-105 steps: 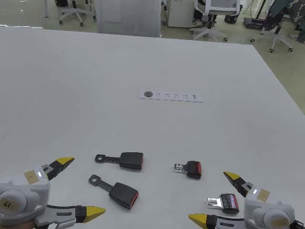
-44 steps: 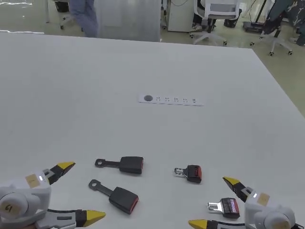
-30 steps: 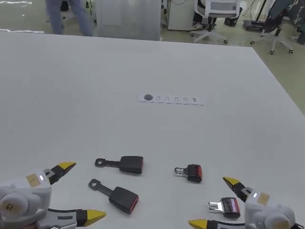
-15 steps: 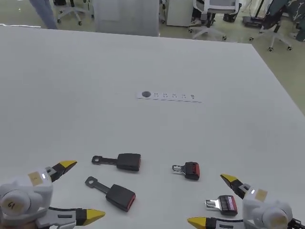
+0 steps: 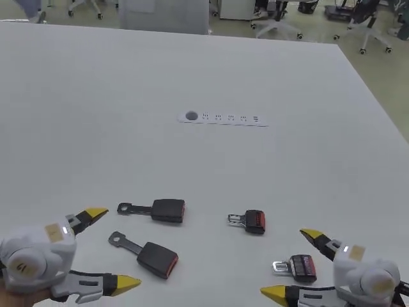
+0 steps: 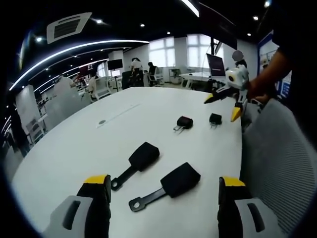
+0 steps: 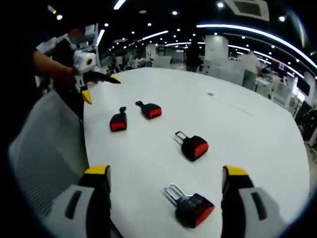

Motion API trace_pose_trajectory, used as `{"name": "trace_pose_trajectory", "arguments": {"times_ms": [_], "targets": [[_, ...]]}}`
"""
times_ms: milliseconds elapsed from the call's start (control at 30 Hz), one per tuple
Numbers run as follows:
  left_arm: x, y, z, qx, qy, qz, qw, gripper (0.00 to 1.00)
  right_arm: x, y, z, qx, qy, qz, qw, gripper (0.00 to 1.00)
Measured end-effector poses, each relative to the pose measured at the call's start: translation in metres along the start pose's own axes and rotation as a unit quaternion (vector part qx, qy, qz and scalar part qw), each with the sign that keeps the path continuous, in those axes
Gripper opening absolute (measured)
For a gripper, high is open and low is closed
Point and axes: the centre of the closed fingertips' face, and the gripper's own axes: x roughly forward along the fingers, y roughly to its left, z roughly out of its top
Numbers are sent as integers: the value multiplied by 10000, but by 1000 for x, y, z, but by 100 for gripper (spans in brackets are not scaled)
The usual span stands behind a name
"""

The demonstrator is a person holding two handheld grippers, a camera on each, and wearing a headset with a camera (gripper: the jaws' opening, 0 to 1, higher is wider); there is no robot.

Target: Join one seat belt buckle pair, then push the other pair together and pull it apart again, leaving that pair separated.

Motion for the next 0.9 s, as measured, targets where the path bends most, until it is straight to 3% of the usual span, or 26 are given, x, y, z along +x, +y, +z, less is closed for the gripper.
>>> {"name": "trace_pose_trajectory", "arguments": {"times_ms": [300,567,767,900], "targets": [[14,-3,-8,338,268,-315,9986,92,0,-11,-12,-19,172,185,9997,91],[29,-8,-15,665,545,-685,9939,89,1,-19,-25,-30,346,382,9987,90],[42,-11,-24,977,800,-983,9871,84,0,-23,-36,-133,542,613,9966,89],[50,-15,-32,1220,1005,-1238,9796,81,-1,-25,-42,-171,679,784,9945,86]]}}
